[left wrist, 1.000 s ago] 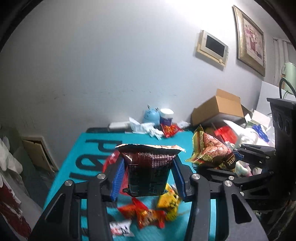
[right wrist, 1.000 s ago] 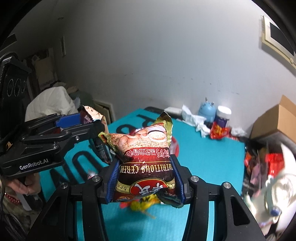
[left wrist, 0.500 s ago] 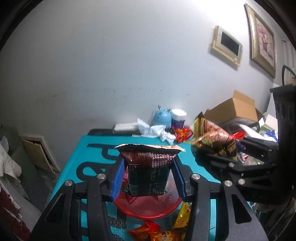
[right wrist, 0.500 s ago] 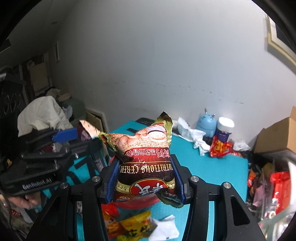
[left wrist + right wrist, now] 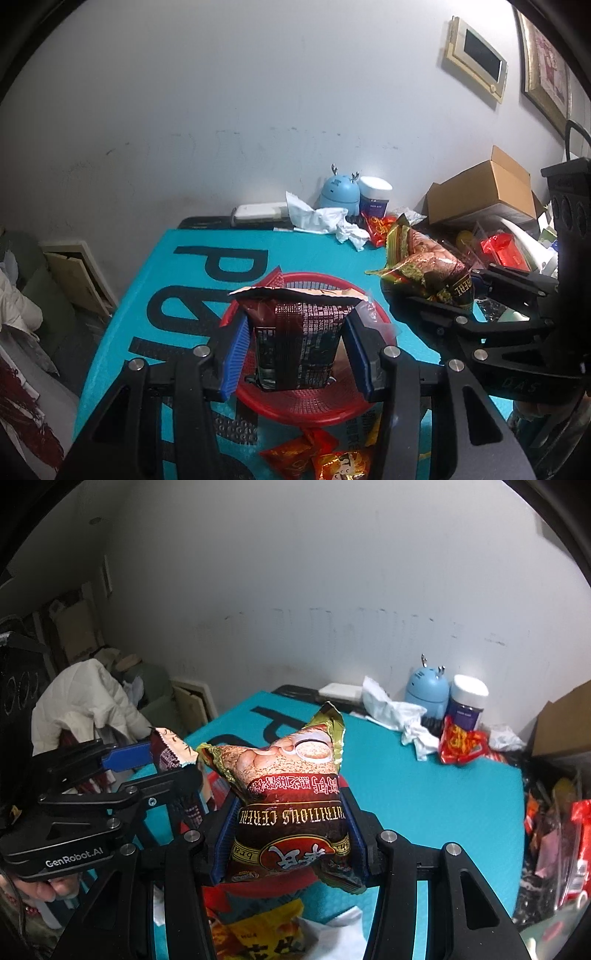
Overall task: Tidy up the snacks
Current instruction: 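Lift the chocolate bar and chip bag and carry both over the red basket, then open both tools to drop the chocolate bar and chip bag into the basket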
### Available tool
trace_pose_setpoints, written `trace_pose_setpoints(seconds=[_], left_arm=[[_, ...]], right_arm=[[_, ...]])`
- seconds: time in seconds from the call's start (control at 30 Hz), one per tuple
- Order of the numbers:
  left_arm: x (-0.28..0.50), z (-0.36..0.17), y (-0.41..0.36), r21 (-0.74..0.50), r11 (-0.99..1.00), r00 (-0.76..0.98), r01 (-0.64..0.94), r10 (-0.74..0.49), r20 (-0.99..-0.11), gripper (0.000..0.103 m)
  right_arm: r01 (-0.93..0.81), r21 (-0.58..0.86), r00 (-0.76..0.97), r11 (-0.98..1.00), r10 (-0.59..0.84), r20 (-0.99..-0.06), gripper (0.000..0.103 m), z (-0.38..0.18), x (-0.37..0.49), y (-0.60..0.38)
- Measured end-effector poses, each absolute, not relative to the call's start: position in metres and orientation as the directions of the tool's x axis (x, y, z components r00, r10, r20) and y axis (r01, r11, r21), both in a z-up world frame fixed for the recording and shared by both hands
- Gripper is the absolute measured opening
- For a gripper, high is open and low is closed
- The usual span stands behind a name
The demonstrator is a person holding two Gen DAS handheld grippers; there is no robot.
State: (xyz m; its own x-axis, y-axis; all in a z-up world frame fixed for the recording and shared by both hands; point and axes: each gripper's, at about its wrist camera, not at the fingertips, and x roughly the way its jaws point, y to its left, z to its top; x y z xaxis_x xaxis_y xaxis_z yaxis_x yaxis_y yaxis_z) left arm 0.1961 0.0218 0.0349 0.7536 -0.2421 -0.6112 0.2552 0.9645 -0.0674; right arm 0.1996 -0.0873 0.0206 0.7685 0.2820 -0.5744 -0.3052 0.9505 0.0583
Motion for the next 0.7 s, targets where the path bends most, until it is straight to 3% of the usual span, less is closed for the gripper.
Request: trace_pose_setpoints(seconds=[0.27, 0.43, 0.7], left_arm=[[0.206, 0.022, 0.027, -0.088, 0.974, 0.713, 0.209, -0.214, -0.668, 0.05], [0.202, 0.024, 0.031, -0.056, 0.984, 0.738, 0.171, -0.165, -0.654, 0.077], [0.196, 0.027, 0.036, -0.03, 0.987, 0.748, 0.158, -0.139, -0.649, 0.077]], right_arm=[[-0.302, 0.063, 0.764, 0.951, 0.28, -0.581, 0.05, 0.018, 0.203, -0.089], [-0.308, 0.067, 0.754, 0.949, 0.286, -0.592, 0.05, 0.014, 0.206, -0.087], [-0.315, 0.064, 0.74, 0.947, 0.288, -0.607, 0.051, 0.006, 0.212, -0.083]])
